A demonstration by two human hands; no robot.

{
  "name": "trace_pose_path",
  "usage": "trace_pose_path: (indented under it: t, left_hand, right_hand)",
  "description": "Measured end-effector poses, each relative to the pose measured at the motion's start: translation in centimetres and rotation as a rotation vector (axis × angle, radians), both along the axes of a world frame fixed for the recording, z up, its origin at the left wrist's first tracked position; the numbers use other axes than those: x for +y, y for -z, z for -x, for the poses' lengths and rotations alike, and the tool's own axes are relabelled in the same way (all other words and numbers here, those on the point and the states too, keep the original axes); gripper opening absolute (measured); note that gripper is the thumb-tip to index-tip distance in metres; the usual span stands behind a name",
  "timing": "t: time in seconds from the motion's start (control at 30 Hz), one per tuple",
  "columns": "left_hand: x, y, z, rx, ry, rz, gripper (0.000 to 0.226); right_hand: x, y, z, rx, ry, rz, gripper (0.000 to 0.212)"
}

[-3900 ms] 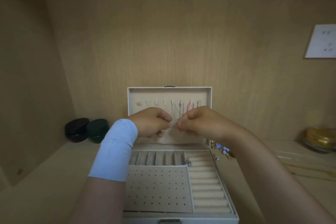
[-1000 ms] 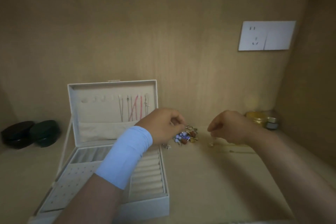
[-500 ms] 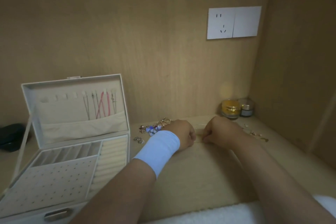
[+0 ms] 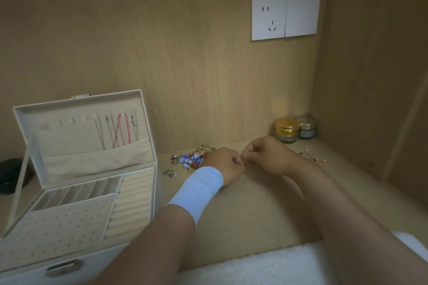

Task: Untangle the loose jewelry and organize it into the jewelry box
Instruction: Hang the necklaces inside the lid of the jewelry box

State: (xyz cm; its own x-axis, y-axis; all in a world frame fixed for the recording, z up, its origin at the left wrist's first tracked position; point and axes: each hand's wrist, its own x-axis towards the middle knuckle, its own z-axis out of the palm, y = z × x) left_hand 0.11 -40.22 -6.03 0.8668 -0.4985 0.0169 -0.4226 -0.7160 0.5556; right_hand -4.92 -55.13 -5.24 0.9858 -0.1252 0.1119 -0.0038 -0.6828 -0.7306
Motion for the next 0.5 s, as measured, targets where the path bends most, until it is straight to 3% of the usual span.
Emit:
trace_pose_path:
  t: [0.2,0.37,0.5]
  left_hand:
    - [1.5,-3.4,0.5,0.181,-0.092,0.332,0.021]
    - [4.4,-5.3,1.4,0.431,-0.113,0.635,0.020]
    - [6.9,-6.4,2.2,0.505,-0.086,0.763,0.020]
  right_hand:
    - [1.5,-1.2,1.0,0.043,-0.156,-0.418,0.019]
    - [3.1,-2.4,1.3,0.044,-0.246,-0.500,0.016]
    - [4.4,-3.5,1.7,0.042,-0.275,-0.599,0.021]
